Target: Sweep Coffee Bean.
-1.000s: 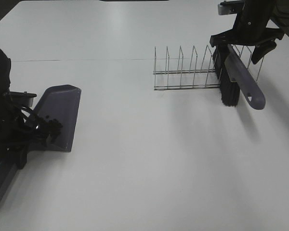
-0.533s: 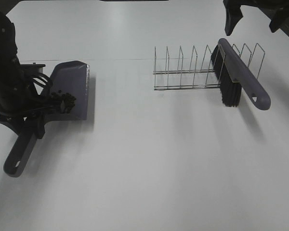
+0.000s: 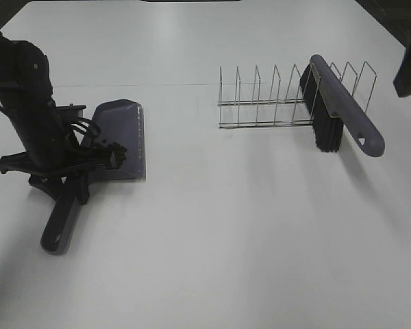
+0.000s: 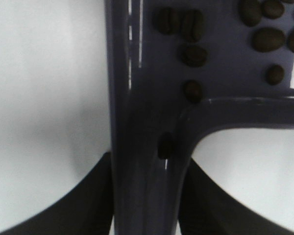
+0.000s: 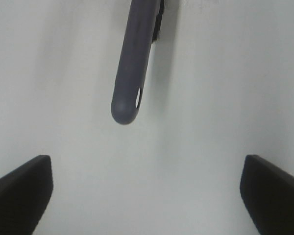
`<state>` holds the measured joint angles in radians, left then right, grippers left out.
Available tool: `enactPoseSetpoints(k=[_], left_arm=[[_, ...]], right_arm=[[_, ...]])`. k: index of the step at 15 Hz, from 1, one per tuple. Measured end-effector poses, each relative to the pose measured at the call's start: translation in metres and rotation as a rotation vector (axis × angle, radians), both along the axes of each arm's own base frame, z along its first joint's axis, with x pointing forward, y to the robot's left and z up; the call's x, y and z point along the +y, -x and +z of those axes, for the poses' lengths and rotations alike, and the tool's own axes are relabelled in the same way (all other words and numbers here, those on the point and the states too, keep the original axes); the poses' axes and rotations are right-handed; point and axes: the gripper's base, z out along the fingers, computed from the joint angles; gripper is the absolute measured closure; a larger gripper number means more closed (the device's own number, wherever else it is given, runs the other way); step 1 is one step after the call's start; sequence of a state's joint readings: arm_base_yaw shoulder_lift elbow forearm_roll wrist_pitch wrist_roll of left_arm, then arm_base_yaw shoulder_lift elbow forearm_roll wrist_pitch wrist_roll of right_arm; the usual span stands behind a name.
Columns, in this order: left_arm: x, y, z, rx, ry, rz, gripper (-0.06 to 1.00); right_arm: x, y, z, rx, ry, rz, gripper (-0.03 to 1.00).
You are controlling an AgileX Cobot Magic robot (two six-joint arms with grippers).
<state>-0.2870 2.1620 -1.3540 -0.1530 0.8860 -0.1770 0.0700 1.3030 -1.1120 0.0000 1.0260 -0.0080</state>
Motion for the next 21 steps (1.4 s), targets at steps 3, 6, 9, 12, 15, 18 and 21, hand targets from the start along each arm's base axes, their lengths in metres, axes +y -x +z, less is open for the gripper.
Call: enactPoseSetpoints(k=[3,6,9,12,15,18,21], left_arm=[[-0.003,-0.002,-0.001,-0.012,0.005,-0.034,0.61],[-0.003,-0.003,-0.001,-0.013,0.009,-0.038,0.61],[-0.006,-0.003,0.0,-0.009,0.04,-0.014,0.55],[-0.006,0.001,0.003,0.031,0.033,-0.027,0.2],[-0.006,0.001,0.018,-0.004,0.036,-0.034,0.18],[-0.002,0.003,0.069,-0.136,0.045,-0.053,0.18],[0.007,0.015,0.118,-0.232,0.007,-0.097,0.18]], right_arm=[[-0.003,0.039,0.012,-0.065,-0.008,-0.007,0.04],[-0.004,0.06,0.019,-0.098,-0.011,-0.007,0.04],[-0.005,0.077,0.011,-0.089,-0.014,-0.014,0.04],[-0.007,0.102,-0.007,-0.07,-0.012,-0.013,0.04],[-0.009,0.123,-0.022,-0.063,0.002,0.013,0.04],[-0.011,0.151,-0.043,-0.069,0.008,0.026,0.04],[-0.011,0.177,-0.062,-0.112,-0.006,0.026,0.04]])
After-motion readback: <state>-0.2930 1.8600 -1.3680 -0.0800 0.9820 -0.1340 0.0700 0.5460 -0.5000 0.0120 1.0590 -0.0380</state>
